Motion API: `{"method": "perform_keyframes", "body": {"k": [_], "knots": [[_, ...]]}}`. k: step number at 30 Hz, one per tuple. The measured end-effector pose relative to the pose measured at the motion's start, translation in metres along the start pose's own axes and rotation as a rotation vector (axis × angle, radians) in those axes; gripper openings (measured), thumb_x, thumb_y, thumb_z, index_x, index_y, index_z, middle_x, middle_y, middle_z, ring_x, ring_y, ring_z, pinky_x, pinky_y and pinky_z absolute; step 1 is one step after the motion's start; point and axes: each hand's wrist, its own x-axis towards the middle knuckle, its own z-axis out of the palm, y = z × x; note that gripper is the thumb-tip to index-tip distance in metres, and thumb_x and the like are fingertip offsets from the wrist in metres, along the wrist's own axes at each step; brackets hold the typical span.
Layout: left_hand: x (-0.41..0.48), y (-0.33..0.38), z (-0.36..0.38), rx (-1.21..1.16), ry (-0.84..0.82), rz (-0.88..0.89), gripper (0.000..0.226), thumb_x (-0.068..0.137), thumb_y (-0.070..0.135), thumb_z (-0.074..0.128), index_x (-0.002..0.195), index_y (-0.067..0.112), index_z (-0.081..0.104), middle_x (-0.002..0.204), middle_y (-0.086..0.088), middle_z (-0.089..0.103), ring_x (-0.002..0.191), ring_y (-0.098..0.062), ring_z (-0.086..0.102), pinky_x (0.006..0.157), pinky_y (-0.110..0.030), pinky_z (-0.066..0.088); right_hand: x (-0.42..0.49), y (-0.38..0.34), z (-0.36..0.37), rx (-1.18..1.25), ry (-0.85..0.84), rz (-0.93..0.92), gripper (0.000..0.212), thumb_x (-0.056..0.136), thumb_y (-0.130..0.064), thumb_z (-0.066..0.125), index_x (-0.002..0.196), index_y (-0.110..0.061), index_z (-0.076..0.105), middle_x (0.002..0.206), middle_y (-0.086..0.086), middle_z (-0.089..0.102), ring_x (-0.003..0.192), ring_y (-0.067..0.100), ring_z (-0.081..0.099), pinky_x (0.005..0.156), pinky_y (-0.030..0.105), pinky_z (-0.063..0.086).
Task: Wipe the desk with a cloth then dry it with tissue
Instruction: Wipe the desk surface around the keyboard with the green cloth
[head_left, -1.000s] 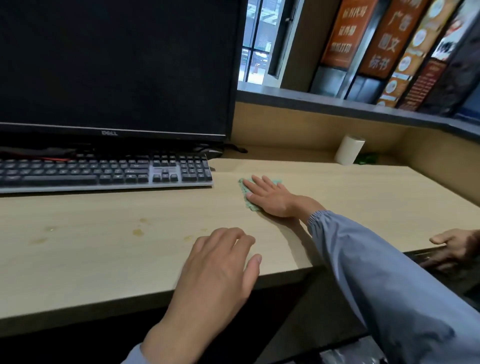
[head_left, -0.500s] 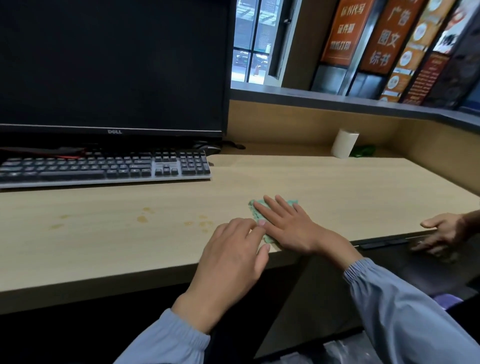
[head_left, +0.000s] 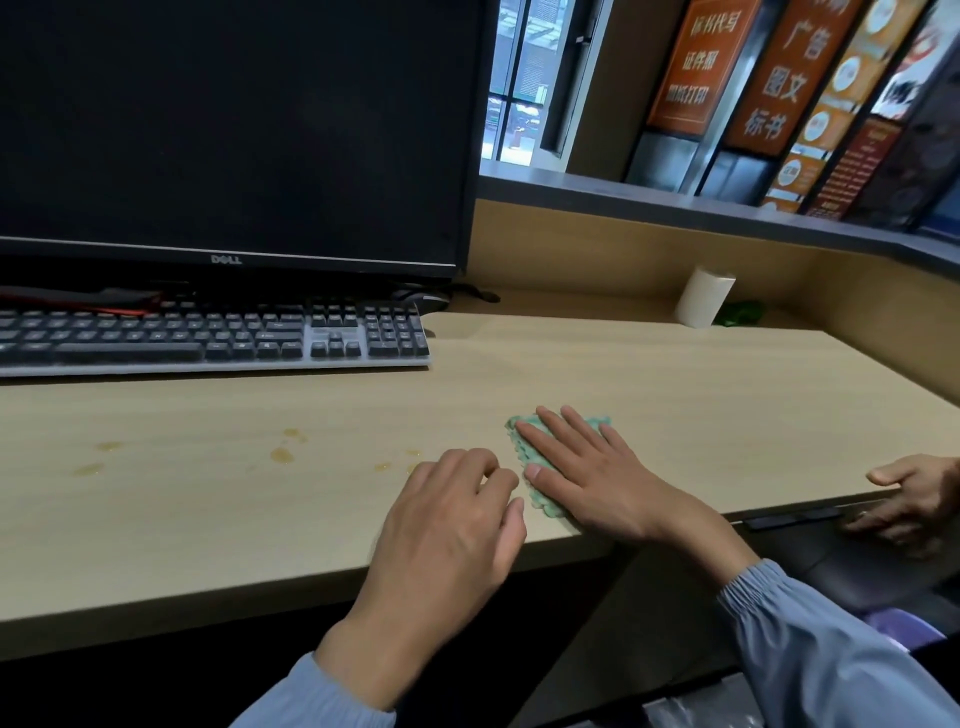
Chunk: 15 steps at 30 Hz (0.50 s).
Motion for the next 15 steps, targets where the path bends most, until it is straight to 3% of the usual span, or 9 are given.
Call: {"method": "perform_keyframes", "body": {"k": [15], "knots": [[0.006, -0.053, -0.021, 0.097, 0.089, -0.071, 0.026, 0.101, 0.033, 0.053, 0.107, 0.015, 0.072, 0.102, -0.001, 0.067, 0.093, -0.026, 0.066, 0.076, -0.044, 0.05, 0.13, 0.005, -0.034, 0.008, -0.048, -0.001, 0.062, 0.106, -0.063, 0.015, 0.162, -0.046, -0.007, 0.172, -0.009, -0.013, 0.157, 0.019, -0.016, 0.125, 0.052, -0.006]]}}
